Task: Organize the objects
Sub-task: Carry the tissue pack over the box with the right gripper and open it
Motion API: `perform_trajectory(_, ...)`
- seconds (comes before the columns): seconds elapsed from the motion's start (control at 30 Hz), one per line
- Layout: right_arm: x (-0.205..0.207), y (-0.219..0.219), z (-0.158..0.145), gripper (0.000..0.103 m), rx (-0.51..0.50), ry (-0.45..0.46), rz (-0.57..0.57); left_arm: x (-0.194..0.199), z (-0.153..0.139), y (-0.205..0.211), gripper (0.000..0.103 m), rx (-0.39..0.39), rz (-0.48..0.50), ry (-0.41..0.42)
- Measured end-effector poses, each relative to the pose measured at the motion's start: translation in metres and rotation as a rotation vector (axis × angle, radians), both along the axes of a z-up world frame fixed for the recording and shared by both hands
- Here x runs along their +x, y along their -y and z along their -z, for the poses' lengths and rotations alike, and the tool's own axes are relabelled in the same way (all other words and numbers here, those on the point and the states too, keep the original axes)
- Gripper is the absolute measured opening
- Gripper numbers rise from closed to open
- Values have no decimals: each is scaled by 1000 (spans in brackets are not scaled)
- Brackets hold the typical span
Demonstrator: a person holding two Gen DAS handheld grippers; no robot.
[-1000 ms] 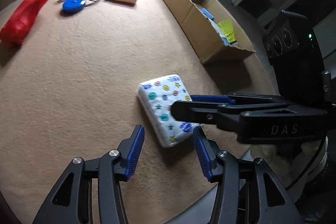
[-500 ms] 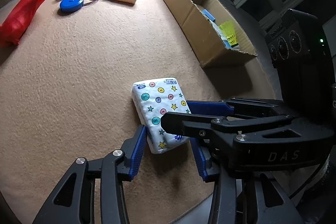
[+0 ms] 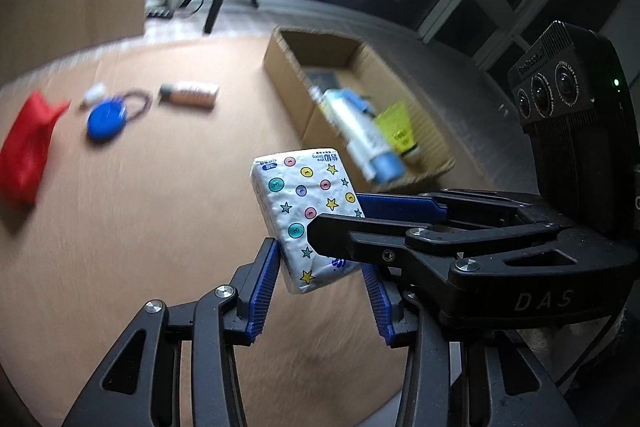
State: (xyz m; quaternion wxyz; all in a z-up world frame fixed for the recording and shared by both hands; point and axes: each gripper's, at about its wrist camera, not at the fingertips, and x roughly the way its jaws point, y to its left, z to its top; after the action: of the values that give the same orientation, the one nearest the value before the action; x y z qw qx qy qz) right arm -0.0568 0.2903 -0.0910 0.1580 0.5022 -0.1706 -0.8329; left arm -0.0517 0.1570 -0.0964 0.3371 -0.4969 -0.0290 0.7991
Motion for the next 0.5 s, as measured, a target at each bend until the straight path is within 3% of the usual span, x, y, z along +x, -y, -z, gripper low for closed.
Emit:
perform_trajectory(0.23, -11, -43, -17, 41, 30, -40, 61, -26, -22, -46, 45, 18, 38, -59)
perform_trajectory(0.5, -14, -91, -13, 41, 50, -27, 129, -46, -17, -103, 45, 31, 88, -56)
